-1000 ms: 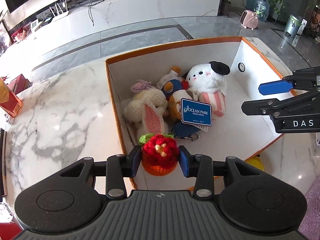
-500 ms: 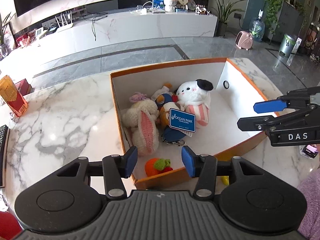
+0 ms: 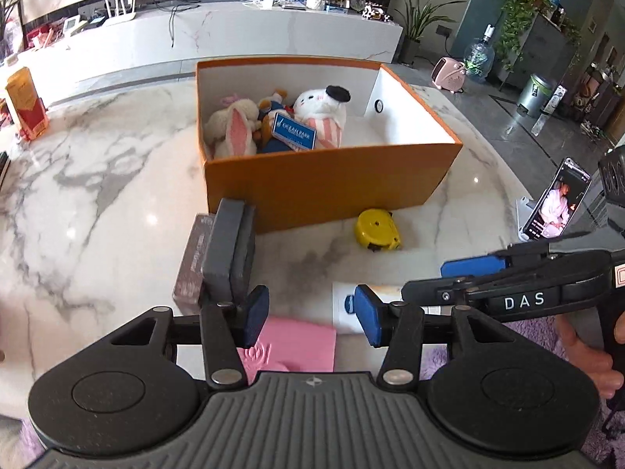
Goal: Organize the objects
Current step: 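Grasp the small brown box with the right tool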
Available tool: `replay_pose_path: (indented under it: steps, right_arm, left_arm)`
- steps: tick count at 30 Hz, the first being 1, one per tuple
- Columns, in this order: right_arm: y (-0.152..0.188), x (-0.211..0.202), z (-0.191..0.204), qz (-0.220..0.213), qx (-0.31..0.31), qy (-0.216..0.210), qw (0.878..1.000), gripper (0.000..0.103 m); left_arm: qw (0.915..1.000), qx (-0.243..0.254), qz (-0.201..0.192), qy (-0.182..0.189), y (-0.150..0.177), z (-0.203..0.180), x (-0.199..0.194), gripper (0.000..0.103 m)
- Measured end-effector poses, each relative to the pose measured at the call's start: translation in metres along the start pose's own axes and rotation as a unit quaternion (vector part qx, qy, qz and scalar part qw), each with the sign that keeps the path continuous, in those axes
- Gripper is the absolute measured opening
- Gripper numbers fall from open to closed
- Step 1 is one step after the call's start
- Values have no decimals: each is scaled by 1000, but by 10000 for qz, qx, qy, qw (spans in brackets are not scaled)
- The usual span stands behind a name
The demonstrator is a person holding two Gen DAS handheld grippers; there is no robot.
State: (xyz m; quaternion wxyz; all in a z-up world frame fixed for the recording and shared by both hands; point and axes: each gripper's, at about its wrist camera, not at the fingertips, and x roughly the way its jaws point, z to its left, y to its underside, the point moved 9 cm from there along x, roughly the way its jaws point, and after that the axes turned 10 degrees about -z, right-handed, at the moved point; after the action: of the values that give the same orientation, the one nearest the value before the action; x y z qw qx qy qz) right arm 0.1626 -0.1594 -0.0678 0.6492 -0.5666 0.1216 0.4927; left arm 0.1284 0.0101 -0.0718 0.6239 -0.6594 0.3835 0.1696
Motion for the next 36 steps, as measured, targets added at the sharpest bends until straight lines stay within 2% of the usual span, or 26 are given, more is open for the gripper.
replay_pose_path:
  steps: [3, 7, 9, 15, 19, 26, 31, 33, 36]
  right_arm:
    - [34, 8, 1, 461, 533, -193, 9973, 65]
    - [71, 21, 3, 1022, 938, -195, 9901, 67]
    - [84, 28, 3, 1258, 1126, -191, 9855, 74]
    - [92, 34, 6, 1424, 1187, -85, 9826, 82]
    - [97, 42, 6, 1595, 1151, 22, 9805, 83]
    - [103, 52, 7, 1772, 1332, -50, 9751, 82]
    - [108, 59, 8, 1889, 1385, -104, 9721, 76]
    - [109, 61, 6, 1902, 1421, -55, 9714, 66]
    - [109, 60, 5, 1883, 1439, -87, 9715, 65]
  left_arm:
    - [9996, -187, 94, -190, 21, 9, -3, 57]
    - [9989, -274, 173, -331, 42, 13, -10, 57]
    - [9988, -315, 187, -326, 50, 12, -13, 57]
    - [9989, -232, 192, -351, 59, 3, -15, 57]
    - [9989, -170, 172, -409, 62, -1, -17, 57]
    - [9985, -147, 121, -514, 61, 0, -21, 57]
    - [9982, -174, 118, -555, 61, -1, -22, 57]
    - [9982, -178, 109, -567, 60, 0, -22, 57]
    - [9982, -185, 88, -564, 59, -1, -23, 57]
